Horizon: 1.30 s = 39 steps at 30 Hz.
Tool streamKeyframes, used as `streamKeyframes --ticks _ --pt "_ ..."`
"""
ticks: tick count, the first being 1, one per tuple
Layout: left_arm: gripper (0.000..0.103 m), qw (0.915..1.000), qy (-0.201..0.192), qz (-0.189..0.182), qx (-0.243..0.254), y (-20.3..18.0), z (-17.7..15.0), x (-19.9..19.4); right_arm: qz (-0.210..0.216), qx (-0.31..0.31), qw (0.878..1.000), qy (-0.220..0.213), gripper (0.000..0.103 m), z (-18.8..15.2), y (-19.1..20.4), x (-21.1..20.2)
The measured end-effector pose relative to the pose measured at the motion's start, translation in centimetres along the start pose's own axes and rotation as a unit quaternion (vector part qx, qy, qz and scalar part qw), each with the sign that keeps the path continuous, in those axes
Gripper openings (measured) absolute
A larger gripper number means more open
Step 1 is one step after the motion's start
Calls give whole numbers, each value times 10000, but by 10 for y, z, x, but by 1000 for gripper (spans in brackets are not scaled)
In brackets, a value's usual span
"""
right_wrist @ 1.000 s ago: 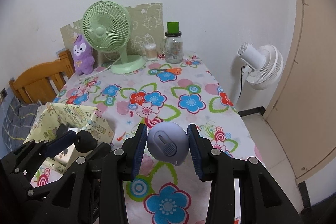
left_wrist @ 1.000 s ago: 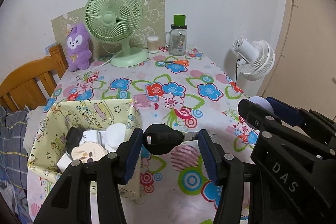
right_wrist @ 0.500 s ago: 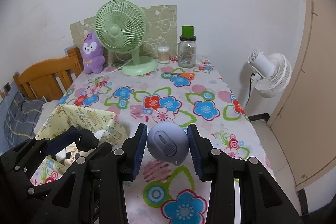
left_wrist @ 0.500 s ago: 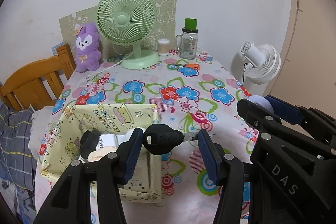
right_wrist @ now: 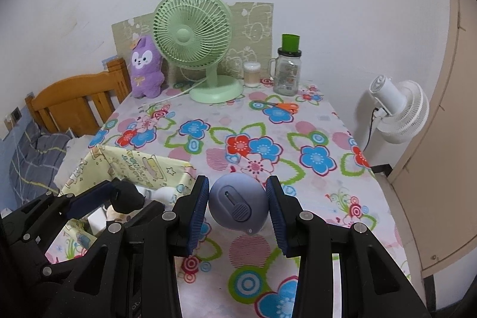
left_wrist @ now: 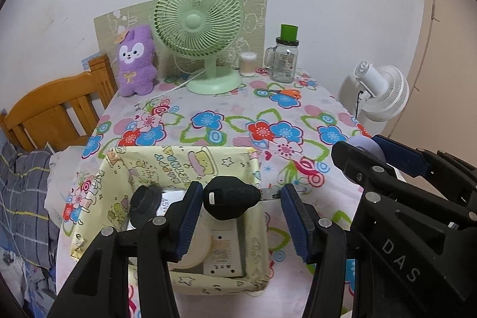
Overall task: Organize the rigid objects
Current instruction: 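Carry the black key with the left tool while the right tool carries the mouse toward the box, then open the left tool to drop the key into the box while the right tool releases the mouse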
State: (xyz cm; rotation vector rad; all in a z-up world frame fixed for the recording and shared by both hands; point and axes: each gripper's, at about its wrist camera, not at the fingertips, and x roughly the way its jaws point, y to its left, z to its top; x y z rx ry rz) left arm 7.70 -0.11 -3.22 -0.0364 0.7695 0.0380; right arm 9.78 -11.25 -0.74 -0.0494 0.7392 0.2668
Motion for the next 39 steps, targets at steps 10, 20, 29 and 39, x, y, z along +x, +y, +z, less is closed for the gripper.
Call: streamKeyframes --ticks 10,20,29,39 --pt "56 9998 94 102 -119 26 -1 11 144 -169 9997 140 43 6 27 20" --pt "56 9992 188 229 -253 53 -2 22 330 -380 9984 269 43 11 55 38" --pt "56 9982 318 414 -303 76 -7 34 523 -507 9964 442 43 9 78 57" --pt "56 9970 477 507 -349 89 -18 46 739 -559 9930 730 43 -1 95 78"
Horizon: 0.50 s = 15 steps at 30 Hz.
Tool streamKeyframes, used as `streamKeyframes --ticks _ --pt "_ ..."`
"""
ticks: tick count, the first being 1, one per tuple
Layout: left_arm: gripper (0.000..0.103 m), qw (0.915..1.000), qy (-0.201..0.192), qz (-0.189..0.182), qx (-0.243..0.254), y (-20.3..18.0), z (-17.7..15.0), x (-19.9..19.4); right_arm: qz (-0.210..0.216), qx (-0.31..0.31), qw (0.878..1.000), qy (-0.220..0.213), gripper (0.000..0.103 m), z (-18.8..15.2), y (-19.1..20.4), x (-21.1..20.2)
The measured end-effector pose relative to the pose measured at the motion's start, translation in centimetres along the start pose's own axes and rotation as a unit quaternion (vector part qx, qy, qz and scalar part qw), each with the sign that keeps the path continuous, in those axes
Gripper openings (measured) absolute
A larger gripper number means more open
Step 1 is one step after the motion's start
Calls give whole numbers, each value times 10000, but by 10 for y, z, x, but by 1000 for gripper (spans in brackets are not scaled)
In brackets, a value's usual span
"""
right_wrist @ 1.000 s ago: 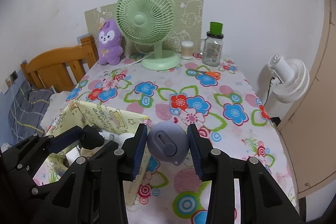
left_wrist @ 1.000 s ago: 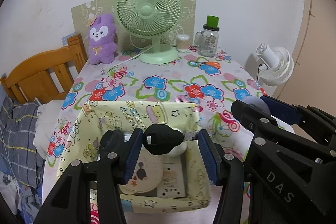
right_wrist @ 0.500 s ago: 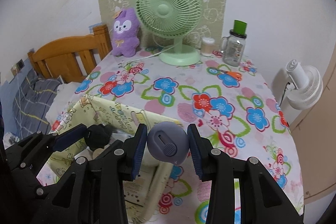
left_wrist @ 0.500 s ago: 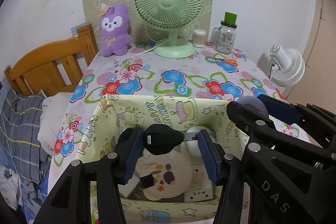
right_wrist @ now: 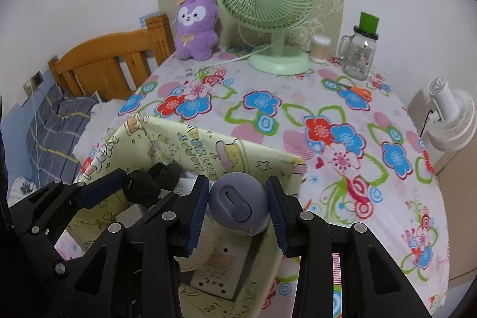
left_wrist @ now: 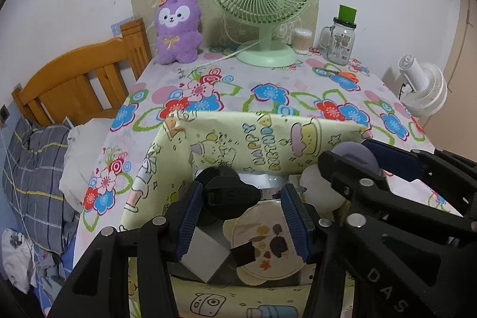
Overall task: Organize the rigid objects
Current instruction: 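Open the left tool to drop the key into the box while the right tool releases the mouse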
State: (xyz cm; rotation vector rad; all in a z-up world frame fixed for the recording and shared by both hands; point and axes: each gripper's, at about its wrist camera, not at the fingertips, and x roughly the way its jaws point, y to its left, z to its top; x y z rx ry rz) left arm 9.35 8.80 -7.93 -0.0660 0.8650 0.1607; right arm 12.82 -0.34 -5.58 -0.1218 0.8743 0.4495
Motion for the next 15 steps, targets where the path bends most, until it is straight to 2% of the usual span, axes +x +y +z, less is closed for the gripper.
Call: streamKeyframes --ticks 14,15 --pt "56 9998 161 -89 -80 12 -2 13 125 80 9999 21 44 12 11 27" --pt "56 9998 174 -105 -76 12 -2 13 102 73 9999 20 51 12 10 27"
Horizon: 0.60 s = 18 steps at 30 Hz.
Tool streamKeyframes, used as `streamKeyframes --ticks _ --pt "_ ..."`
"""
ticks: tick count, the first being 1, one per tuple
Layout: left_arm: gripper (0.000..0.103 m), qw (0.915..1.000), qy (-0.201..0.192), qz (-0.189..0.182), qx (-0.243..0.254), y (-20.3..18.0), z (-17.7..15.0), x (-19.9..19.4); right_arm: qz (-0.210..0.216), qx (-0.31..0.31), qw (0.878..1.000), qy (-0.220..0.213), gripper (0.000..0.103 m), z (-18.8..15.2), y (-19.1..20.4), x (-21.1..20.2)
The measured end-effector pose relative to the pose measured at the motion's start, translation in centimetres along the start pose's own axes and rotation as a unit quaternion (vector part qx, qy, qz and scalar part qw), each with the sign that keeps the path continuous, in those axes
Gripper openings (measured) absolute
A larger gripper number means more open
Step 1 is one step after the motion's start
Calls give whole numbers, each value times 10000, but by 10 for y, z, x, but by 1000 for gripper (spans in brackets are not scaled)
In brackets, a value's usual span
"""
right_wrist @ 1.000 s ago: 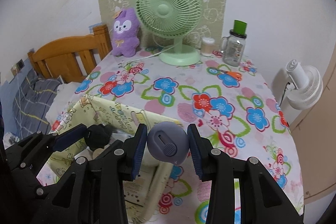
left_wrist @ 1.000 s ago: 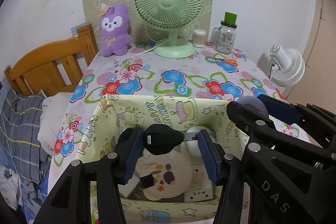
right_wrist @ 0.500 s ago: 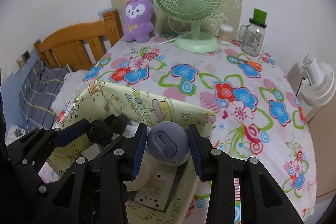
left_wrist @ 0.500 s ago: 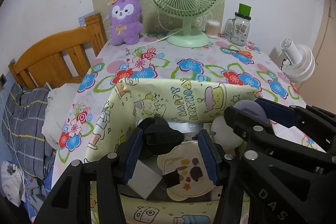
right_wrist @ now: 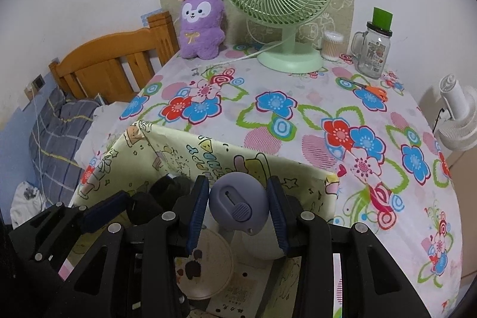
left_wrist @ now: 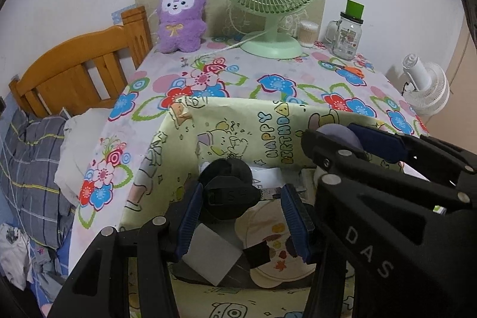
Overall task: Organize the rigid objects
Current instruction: 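Open the left tool to drop the key into the box while the right tool releases the mouse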
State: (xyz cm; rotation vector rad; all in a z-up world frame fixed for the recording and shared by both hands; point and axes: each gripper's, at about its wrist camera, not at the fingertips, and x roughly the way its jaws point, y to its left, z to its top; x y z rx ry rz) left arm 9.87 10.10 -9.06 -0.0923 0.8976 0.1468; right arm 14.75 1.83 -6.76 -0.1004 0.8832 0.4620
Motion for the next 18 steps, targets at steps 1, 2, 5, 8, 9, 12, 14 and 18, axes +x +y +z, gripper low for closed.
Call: streamKeyframes --ticks 1,2,5,8,9,12,14,18 --pt "56 10000 -1 -10 5 0 0 0 -39 4 10000 1 57 0 0 0" --pt "56 10000 4 -34 0 0 1 1 -44 37 10000 -9 68 0 -1 0" --pt "56 10000 -2 -91 5 -3 2 0 -8 93 9999 -135 71 1 -4 -6" --pt "56 9998 -13 -193 66 -9 3 0 -211 23 9996 -196 72 0 -8 -13" --pt "56 9997 -19 -215 85 -12 4 0 -256 22 9994 -214 72 0 -10 -15" --pt "56 9995 6 -293 137 -20 6 3 -427 56 9988 -246 72 -2 -19 -21" --pt "56 9993 32 -339 156 -25 7 5 -526 101 9982 -268 72 -4 -25 -25" --pt "57 9991 175 -384 104 -30 10 12 -668 193 9972 -279 72 -9 -37 -32"
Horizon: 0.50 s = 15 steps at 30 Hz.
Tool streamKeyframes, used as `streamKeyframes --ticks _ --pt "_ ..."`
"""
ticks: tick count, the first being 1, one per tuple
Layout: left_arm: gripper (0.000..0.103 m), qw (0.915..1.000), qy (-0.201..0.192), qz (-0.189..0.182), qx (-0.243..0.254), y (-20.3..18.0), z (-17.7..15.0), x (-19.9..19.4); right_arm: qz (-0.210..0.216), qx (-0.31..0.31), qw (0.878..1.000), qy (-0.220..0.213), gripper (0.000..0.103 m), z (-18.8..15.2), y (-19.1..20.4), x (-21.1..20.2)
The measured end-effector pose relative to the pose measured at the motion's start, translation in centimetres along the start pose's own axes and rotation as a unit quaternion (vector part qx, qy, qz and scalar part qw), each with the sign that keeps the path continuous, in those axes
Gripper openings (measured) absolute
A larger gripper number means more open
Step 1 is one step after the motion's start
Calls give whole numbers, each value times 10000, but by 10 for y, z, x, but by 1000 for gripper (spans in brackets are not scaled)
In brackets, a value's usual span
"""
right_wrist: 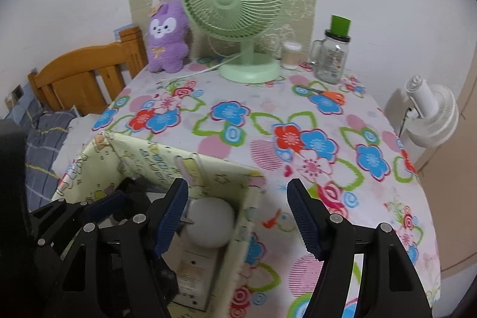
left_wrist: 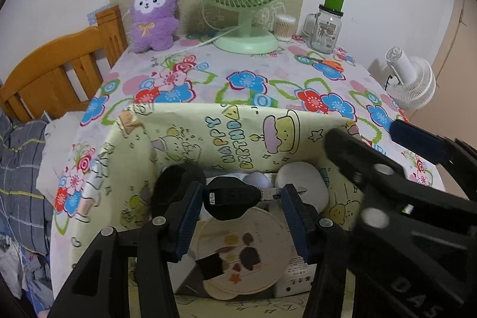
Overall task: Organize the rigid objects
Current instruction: 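Open the left tool to drop the key into the box while the right tool releases the mouse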
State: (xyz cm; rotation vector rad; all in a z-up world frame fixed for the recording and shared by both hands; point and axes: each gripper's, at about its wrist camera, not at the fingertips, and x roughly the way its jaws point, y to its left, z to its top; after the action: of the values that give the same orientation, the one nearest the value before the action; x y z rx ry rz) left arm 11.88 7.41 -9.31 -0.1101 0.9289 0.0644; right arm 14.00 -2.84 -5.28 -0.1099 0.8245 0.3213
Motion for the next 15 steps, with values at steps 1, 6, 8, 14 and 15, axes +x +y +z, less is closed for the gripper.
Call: streamKeyframes --ticks 1,6,8,14,15 --pt "58 10000 37 -11 -35 -1 1 2 -25 13 10000 7 72 -1 -3 -1" --pt "86 9999 142 -13 -34 -6 4 2 -44 129 9999 25 72 -5 -13 -3" --pt "94 10000 34 24 -9 -8 4 -3 -37 163 9999 10 72 -5 -15 -5" --pt "95 9997 -133 169 81 -13 0 -11 -54 112 9999 -32 72 -9 -16 -15" --pt "95 9996 -167 208 110 -15 0 -12 -73 107 9999 -35 72 -10 -17 -18"
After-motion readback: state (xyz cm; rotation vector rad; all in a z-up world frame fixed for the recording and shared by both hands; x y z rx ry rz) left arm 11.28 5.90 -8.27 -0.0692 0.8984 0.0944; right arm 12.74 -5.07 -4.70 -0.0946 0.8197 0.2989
